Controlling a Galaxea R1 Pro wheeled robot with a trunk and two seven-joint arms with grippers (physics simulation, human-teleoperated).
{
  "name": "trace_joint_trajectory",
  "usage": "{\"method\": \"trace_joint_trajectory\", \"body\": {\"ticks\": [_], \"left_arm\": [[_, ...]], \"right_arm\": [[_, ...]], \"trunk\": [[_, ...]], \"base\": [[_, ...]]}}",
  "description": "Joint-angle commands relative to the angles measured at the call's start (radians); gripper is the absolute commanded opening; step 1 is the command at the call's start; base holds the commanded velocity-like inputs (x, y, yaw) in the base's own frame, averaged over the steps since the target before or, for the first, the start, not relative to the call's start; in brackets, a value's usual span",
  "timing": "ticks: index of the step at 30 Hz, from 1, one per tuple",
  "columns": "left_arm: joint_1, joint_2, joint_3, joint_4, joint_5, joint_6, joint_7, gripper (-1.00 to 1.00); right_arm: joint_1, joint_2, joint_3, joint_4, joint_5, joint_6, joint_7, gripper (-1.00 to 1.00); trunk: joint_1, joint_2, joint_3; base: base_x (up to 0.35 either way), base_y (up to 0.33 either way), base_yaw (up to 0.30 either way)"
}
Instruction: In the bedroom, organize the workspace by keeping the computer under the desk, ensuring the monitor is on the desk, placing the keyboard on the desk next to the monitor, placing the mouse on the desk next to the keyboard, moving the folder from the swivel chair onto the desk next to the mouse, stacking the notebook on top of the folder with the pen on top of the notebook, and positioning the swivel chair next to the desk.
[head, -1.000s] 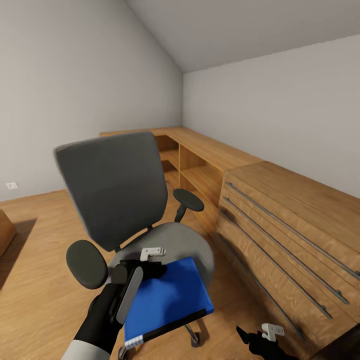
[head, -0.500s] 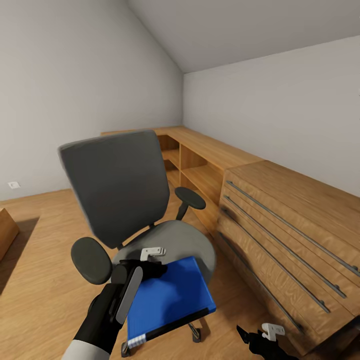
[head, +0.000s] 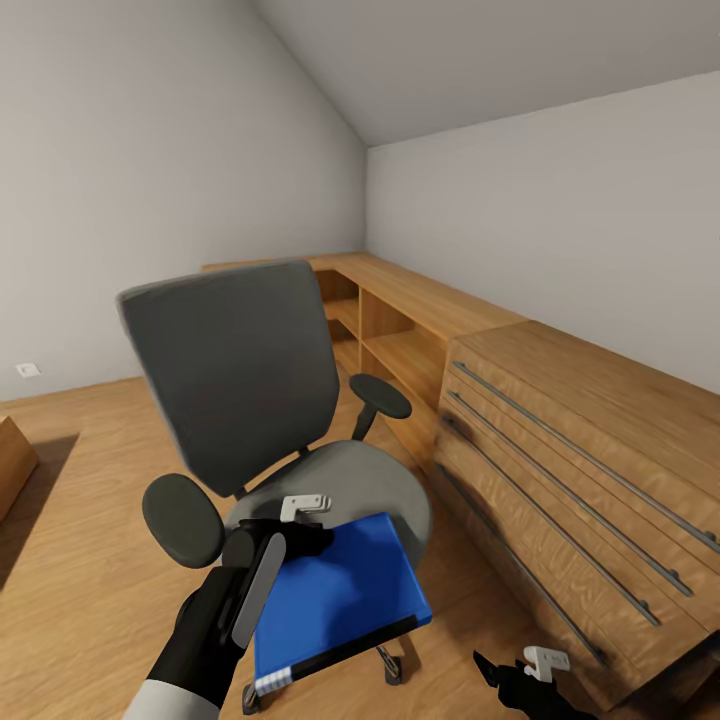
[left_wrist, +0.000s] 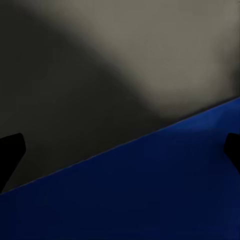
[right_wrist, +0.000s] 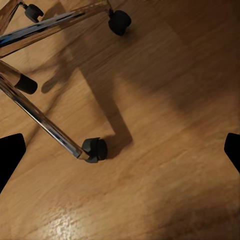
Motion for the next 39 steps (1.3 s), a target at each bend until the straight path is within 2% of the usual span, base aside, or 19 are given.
{"method": "trace_joint_trajectory", "body": {"ticks": [1,5,12,20,22,28,39], "left_arm": [[0.0,0.0,-0.001,0.006,0.004,0.004,0.01,1.0],[0.0,0.0,-0.001,-0.006,0.004,0.004,0.01,1.0],[0.0,0.0,0.0,-0.097,0.002,0.006,0.016,1.0],[0.001,0.0,0.004,-0.155,-0.004,0.015,0.024,1.0],[0.001,0.002,0.004,-0.159,-0.015,0.017,0.022,1.0],[0.001,0.005,0.001,-0.161,-0.071,0.019,0.018,1.0],[0.001,0.008,0.004,-0.162,-0.083,0.02,0.018,1.0]], "right_arm": [[-0.001,0.0,-0.005,0.001,-0.003,-0.001,0.007,1.0],[-0.001,0.0,-0.005,0.001,-0.003,-0.001,0.007,1.0],[-0.001,0.0,-0.005,0.001,-0.003,-0.001,0.007,1.0],[-0.001,0.0,-0.005,0.001,-0.003,-0.001,0.007,1.0],[-0.001,0.0,-0.005,0.001,-0.003,-0.001,0.007,1.0],[-0.001,0.0,-0.005,0.002,-0.003,-0.001,0.006,1.0],[-0.001,0.0,-0.005,0.002,-0.005,-0.001,0.007,1.0]], "trunk": [[0.0,0.0,-0.001],[0.0,0.0,-0.001],[0.0,0.0,-0.001],[0.0,0.0,-0.001],[0.0,0.0,-0.001],[-0.023,0.042,0.018],[-0.065,0.119,0.052]], "base": [[0.0,0.0,0.0],[0.0,0.0,0.0],[0.0,0.0,0.0],[0.0,0.0,0.0],[0.0,0.0,0.0],[0.0,0.0,0.0],[0.0,0.0,0.0]]}}
